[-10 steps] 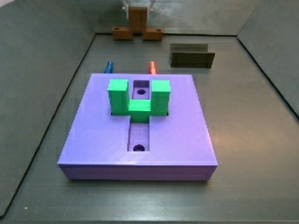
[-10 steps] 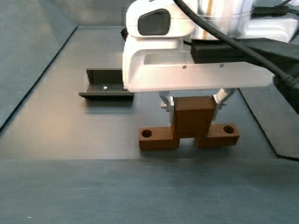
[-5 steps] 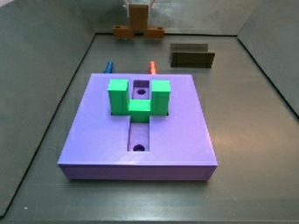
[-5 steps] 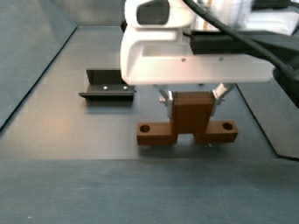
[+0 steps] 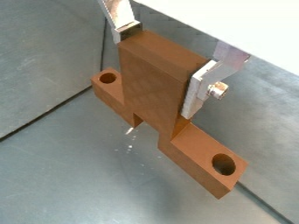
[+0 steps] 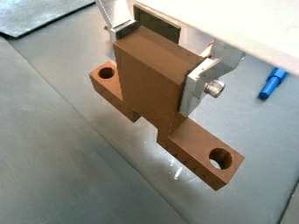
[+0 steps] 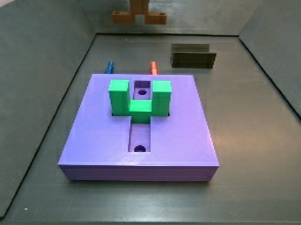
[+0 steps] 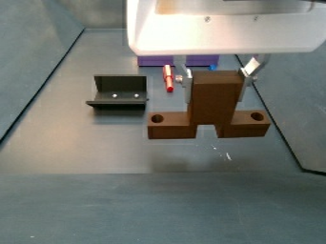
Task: Pick up the brown object. Move up. Move to above the board. Insert the brown object.
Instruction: Move to above the board.
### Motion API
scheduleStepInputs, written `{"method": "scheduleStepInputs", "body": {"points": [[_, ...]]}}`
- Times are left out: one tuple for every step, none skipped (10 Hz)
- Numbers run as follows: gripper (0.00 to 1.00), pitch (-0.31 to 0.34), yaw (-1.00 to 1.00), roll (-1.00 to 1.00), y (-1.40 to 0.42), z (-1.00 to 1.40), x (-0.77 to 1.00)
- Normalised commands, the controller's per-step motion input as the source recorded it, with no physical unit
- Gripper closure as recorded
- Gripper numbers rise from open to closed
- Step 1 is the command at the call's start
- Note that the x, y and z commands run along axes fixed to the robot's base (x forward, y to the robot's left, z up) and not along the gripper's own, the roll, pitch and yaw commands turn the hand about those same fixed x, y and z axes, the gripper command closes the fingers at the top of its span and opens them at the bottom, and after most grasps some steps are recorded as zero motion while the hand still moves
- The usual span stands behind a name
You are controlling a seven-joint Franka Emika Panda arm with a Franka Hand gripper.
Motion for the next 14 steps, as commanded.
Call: {"method": "scheduleStepInputs", "body": {"points": [[1.0, 0.02, 0.0, -0.04, -0.01, 1.4, -0.03], [1.0, 0.03, 0.01, -0.02, -0.01, 1.4, -0.06], [1.0, 0.019, 0.01, 0.0, 0.0, 1.4, 0.02], [1.0, 0.049, 0.0, -0.02, 0.01, 1.0, 0.04], [1.0, 0.082, 0.0, 0.0, 0.0, 0.53, 0.01], [1.0, 0.054, 0.0, 0.01, 0.0, 0.25, 0.03], [1.0, 0.202, -0.09, -0.04, -1.4, 0.13, 0.09], [1.0, 0.165, -0.05, 0.01, -1.4, 0.13, 0.08], [1.0, 0.113, -0.04, 0.03, -1.4, 0.13, 0.08], [1.0, 0.027, -0.01, -0.01, -1.4, 0.13, 0.07], [1.0, 0.019, 0.0, -0.01, -1.4, 0.13, 0.08], [1.0, 0.016, 0.0, -0.01, -1.4, 0.13, 0.07], [1.0, 0.014, 0.0, -0.02, -1.4, 0.13, 0.07], [1.0, 0.02, 0.0, 0.0, -1.4, 0.14, 0.07]]}}
